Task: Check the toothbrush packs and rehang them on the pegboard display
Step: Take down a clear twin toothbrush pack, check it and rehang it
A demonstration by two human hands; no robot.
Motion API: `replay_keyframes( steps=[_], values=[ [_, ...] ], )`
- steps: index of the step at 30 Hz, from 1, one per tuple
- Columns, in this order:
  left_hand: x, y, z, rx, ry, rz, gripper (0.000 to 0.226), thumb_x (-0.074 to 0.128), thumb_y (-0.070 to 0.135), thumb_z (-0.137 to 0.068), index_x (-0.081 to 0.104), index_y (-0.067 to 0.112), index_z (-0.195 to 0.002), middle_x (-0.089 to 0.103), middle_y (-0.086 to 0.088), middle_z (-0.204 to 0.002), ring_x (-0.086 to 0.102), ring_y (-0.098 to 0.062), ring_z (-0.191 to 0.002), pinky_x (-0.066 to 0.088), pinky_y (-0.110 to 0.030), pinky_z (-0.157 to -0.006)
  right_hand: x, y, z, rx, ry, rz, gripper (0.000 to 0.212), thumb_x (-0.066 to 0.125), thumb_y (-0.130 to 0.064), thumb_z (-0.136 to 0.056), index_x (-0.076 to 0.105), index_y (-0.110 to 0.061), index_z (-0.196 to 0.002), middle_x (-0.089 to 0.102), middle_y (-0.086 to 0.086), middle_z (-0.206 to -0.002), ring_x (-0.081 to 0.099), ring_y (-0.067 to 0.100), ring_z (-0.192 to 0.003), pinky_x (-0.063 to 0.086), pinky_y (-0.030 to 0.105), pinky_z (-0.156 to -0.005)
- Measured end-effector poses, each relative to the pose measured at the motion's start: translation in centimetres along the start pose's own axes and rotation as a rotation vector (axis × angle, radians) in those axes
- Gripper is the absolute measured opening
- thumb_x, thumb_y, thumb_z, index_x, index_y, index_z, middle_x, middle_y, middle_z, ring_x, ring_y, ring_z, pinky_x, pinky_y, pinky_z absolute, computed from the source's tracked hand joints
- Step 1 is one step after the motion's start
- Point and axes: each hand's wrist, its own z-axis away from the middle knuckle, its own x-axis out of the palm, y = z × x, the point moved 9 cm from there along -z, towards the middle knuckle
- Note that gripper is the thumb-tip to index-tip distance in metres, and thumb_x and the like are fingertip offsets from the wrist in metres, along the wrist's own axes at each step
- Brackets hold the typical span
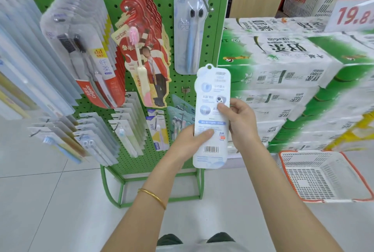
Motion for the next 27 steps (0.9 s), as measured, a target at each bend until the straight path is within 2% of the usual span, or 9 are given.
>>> replay_keyframes(
  steps=[2,4,10,16,19,21,23,25,27],
  values=[
    [-1.0,1.6,-0.5,0.064,0.094,0.024,0.006,0.058,0.025,-0.094,0.062,0.028,-0.098,0.071,0.005,-0.101,0.069,-0.008,-0.089,0.057,-0.027,-0.079,0.6,-0.2,0.3,-0.025,-0.07,0.02,0.011,0.065,-0.003,-0.086,0.063,-0.009,-0.094,0.067,0.002,-0.071,0.065,0.02,-0.067,0.054,0.03,-0.059],
    [-2.3,3.2,-0.9,0.115,0.212,0.036,0.009,0.058,0.028,-0.094,0.06,0.022,-0.1,0.07,0.0,-0.101,0.069,-0.014,-0.09,0.057,-0.035,-0.079,1.0,-0.2,0.5,-0.034,-0.141,0.004,0.01,0.064,-0.002,-0.086,0.062,-0.01,-0.092,0.068,-0.005,-0.066,0.066,0.014,-0.063,0.052,0.025,-0.055],
    [-5.2,6.9,-1.5,0.238,0.427,0.125,0.014,0.06,0.025,-0.093,0.057,0.017,-0.105,0.064,0.001,-0.102,0.065,-0.011,-0.087,0.055,-0.029,-0.073,1.6,0.7,1.0,0.003,-0.303,-0.018,0.011,0.065,-0.002,-0.082,0.06,-0.009,-0.089,0.073,0.003,-0.081,0.068,0.016,-0.069,0.052,0.025,-0.056],
    [-5.0,7.9,-2.1,0.232,0.375,0.212,0.022,0.059,0.02,-0.093,0.059,0.011,-0.113,0.068,-0.007,-0.108,0.068,-0.021,-0.092,0.057,-0.037,-0.077,2.0,0.6,0.9,0.048,-0.387,-0.086,0.024,0.071,-0.026,-0.075,0.058,-0.013,-0.089,0.07,0.005,-0.085,0.065,0.02,-0.071,0.053,0.028,-0.059],
    [-4.5,8.4,-2.4,0.23,0.296,0.297,0.024,0.055,0.017,-0.096,0.057,0.009,-0.118,0.069,-0.011,-0.11,0.068,-0.024,-0.095,0.056,-0.042,-0.081,2.6,0.7,0.8,0.089,-0.419,-0.111,0.059,0.07,-0.059,-0.072,0.061,-0.009,-0.103,0.061,0.02,-0.105,0.057,0.029,-0.092,0.05,0.043,-0.084],
    [-3.8,9.2,-2.5,0.26,0.223,0.357,0.027,0.051,0.012,-0.097,0.052,0.006,-0.124,0.068,-0.012,-0.108,0.068,-0.02,-0.09,0.057,-0.04,-0.082,3.5,1.3,1.0,0.142,-0.483,-0.083,0.065,0.062,-0.056,-0.082,0.056,-0.002,-0.118,0.057,0.024,-0.125,0.055,0.033,-0.111,0.041,0.056,-0.102],
    [-2.9,10.2,-2.4,0.29,0.144,0.435,0.03,0.046,0.009,-0.099,0.048,0.003,-0.128,0.068,-0.007,-0.097,0.067,-0.011,-0.079,0.057,-0.03,-0.072,4.5,1.9,1.6,0.18,-0.567,-0.037,0.046,0.048,-0.044,-0.094,0.059,-0.01,-0.123,0.06,0.016,-0.127,0.056,0.031,-0.119,0.046,0.049,-0.1],
    [-2.3,10.8,-2.3,0.3,0.091,0.481,0.029,0.042,0.007,-0.099,0.046,0.002,-0.128,0.066,-0.001,-0.089,0.065,-0.007,-0.073,0.053,-0.023,-0.063,5.3,2.5,2.0,0.22,-0.628,-0.075,0.048,0.05,-0.045,-0.092,0.057,-0.012,-0.126,0.063,0.013,-0.124,0.058,0.029,-0.117,0.05,0.042,-0.095],
    [-2.0,11.1,-2.1,0.286,0.073,0.486,0.027,0.042,0.008,-0.099,0.048,0.005,-0.126,0.065,0.0,-0.086,0.062,-0.01,-0.077,0.05,-0.023,-0.065,5.6,2.4,2.2,0.229,-0.648,-0.164,0.063,0.064,-0.047,-0.083,0.052,-0.001,-0.124,0.066,0.014,-0.106,0.064,0.027,-0.101,0.051,0.043,-0.09]
  ],
)
